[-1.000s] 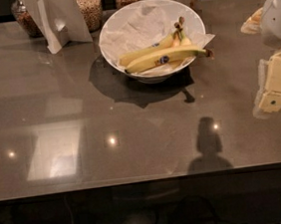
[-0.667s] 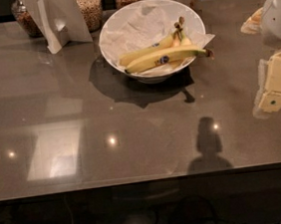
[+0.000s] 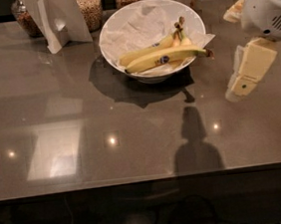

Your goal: Pick banana from white bowl

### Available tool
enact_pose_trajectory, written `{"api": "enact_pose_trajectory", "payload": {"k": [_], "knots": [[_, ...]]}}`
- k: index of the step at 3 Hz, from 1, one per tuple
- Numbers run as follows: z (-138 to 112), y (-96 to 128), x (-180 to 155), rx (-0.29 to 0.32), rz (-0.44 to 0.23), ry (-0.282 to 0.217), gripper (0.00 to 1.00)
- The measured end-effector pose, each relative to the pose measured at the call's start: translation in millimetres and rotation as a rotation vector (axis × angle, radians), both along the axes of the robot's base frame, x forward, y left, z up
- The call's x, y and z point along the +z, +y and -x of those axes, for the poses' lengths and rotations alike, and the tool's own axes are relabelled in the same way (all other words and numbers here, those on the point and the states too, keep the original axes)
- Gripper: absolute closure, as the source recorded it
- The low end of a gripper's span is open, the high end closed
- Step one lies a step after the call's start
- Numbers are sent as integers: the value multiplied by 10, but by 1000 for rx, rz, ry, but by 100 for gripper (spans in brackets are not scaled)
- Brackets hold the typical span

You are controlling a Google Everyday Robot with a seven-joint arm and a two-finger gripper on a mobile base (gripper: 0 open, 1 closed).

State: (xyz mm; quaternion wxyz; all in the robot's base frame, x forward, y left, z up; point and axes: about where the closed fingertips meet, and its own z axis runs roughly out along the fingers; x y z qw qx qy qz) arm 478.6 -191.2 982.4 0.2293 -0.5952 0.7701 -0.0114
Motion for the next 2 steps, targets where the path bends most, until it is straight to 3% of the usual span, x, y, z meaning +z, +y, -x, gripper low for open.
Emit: {"api": "enact_pose_trajectory", "payload": {"k": [2], "knots": [[-606,343,75,14,-141,-105,4]]}}
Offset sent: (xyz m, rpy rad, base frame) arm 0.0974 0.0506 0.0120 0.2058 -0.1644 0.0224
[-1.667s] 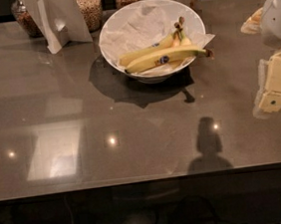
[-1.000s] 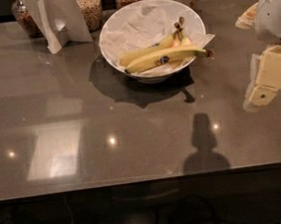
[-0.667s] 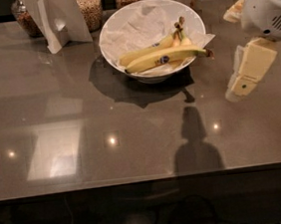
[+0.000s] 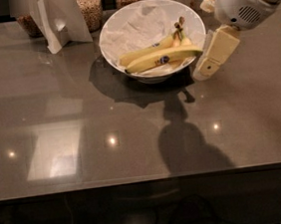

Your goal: Pick banana from white bowl

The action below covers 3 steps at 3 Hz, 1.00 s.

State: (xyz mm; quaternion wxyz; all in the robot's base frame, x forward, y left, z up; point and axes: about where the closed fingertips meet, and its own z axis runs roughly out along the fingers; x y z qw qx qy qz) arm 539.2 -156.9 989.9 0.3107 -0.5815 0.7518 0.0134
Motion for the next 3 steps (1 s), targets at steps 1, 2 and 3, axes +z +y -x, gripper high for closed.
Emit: {"api": "enact_pose_trajectory", "payload": {"k": [1,2,3], "knots": [[-295,93,-24,4,-26,-33,23],[-557,148,-85,10,-37,-52,46],[-767,186,-155,15,-39,-59,70]]}}
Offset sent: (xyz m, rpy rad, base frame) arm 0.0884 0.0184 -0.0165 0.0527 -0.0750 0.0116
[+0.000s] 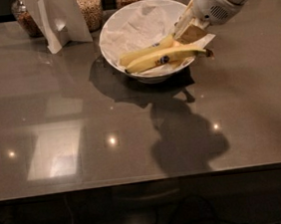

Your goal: Pick banana from white bowl

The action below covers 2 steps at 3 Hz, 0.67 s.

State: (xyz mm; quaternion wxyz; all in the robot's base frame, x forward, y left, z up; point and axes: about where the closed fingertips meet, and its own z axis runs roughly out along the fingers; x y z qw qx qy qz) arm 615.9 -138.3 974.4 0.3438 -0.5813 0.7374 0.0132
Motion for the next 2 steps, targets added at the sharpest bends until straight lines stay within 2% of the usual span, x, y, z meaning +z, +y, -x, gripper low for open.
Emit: {"api": "enact_pose_trajectory", "payload": {"k": [1,2], "knots": [[-159,25,-84,6,3,7,72],[-262,40,-184,14,10,27,55]]}}
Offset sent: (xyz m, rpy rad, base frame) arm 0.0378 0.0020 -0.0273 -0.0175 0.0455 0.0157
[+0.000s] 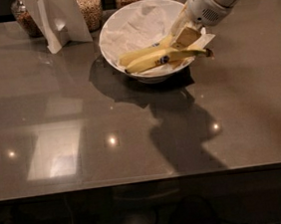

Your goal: Pick banana from white bowl

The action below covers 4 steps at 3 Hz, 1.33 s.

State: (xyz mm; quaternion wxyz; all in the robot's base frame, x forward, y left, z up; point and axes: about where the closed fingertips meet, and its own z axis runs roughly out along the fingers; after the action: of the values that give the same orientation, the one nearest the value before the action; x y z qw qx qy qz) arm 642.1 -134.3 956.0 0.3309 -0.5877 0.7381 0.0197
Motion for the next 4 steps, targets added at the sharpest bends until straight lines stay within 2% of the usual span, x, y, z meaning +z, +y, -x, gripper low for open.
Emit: {"api": "enact_pose_trajectory", "payload": {"k": [1,2,3,4], "knots": [[-52,8,-47,5,3,12,34],[-63,11,-55,7,4,15,34],[-65,11,-62,7,4,16,43],[-64,7,-96,8,2,23,43]]}}
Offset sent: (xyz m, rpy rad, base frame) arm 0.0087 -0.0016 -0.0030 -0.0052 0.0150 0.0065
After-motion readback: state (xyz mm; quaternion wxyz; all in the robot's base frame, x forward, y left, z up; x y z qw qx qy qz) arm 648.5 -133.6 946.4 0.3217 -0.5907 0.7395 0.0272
